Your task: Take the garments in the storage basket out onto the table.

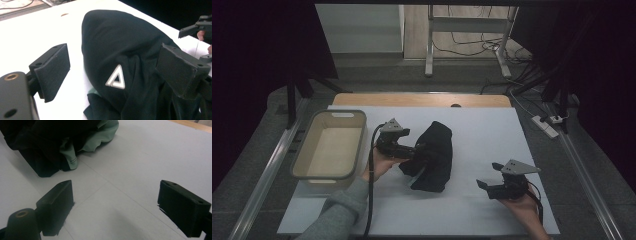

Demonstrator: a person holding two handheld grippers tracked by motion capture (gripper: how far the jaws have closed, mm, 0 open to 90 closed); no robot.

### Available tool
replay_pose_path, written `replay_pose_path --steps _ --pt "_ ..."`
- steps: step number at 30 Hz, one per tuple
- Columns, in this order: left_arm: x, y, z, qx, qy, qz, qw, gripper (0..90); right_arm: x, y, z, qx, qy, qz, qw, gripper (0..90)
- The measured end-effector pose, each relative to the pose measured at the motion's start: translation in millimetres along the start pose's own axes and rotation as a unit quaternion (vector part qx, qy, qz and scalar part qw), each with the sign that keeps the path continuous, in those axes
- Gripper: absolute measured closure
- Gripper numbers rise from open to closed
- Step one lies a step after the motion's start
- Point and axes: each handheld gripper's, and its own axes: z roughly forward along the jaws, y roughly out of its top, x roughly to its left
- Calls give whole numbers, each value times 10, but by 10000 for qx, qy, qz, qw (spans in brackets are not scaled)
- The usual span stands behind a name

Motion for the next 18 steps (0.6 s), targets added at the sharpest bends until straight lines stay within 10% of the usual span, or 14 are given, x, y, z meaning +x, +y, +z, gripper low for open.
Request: replay_pose_path --steps 18 --pt "5 -126 -599 -77 342 -77 9994 143 8 -1 0 30 -17 -52 10000 126"
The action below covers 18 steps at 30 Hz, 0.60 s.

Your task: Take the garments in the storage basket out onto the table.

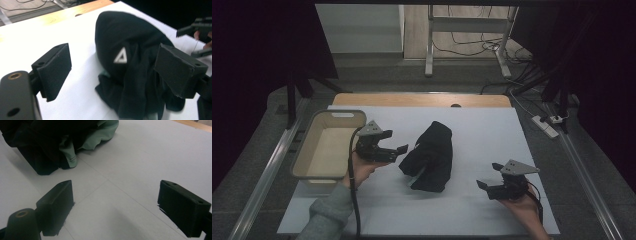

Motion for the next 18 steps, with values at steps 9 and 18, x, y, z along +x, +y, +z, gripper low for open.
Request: replay_pose_path --steps 9,18 --pt "11 -174 -398 -96 243 53 9996 151 -4 9 8 20 -11 0 10000 129" --pt "47 -372 -605 -46 400 -6 9992 152 -10 8 5 1 -17 3 10000 129"
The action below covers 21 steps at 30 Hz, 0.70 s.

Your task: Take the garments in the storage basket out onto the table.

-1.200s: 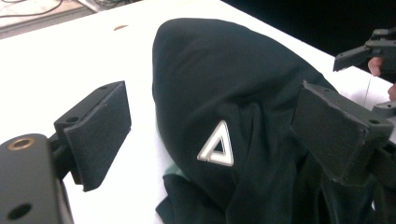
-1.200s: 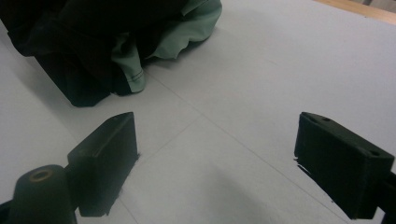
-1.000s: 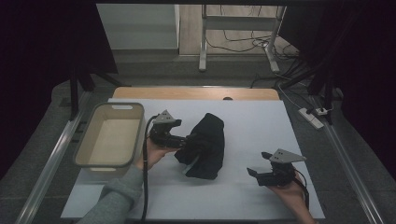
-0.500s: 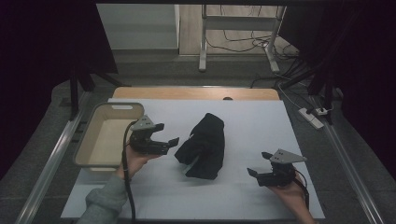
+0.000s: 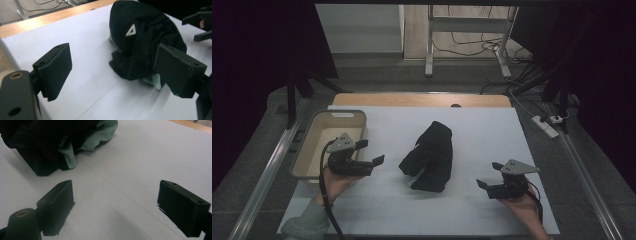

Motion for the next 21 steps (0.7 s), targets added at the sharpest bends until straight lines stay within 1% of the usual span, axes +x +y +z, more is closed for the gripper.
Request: replay_pose_path --steps 6,12,13,16,21 --pt "56 -154 -143 76 107 -81 9999 151 1 0 2 2 -3 -2 10000 129" --pt "64 -338 -297 92 200 -169 9996 152 -6 2 1 -12 -2 25 10000 129" --pt "66 -376 -322 93 207 -215 9995 152 -8 3 1 -18 4 37 10000 129" --pt "67 -458 -363 131 225 -272 9993 153 -9 4 -4 -73 4 67 10000 129" --pt "61 -503 -365 183 214 -273 9992 154 -11 8 -22 -132 6 73 9999 130"
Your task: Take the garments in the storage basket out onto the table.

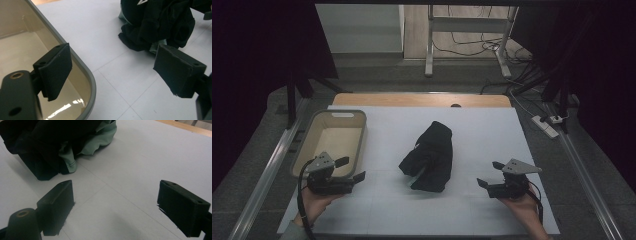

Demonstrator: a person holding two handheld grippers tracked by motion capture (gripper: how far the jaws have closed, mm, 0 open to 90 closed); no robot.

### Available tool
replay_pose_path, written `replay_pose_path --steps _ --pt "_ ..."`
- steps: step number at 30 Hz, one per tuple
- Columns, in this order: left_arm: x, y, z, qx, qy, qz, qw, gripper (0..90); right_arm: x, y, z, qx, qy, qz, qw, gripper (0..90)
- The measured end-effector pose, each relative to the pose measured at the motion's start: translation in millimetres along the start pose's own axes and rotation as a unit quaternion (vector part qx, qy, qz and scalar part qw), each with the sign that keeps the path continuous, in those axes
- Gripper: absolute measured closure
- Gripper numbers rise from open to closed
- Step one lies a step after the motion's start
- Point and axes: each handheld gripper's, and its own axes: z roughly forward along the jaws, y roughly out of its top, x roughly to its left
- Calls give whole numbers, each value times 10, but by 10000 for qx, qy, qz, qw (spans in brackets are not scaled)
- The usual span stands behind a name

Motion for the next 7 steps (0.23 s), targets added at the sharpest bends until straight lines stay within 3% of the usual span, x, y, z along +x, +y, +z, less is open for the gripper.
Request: replay_pose_path --steps 7 --pt "-13 19 37 28 -12 46 10000 152 11 -2 -15 -52 -3 -24 10000 130"
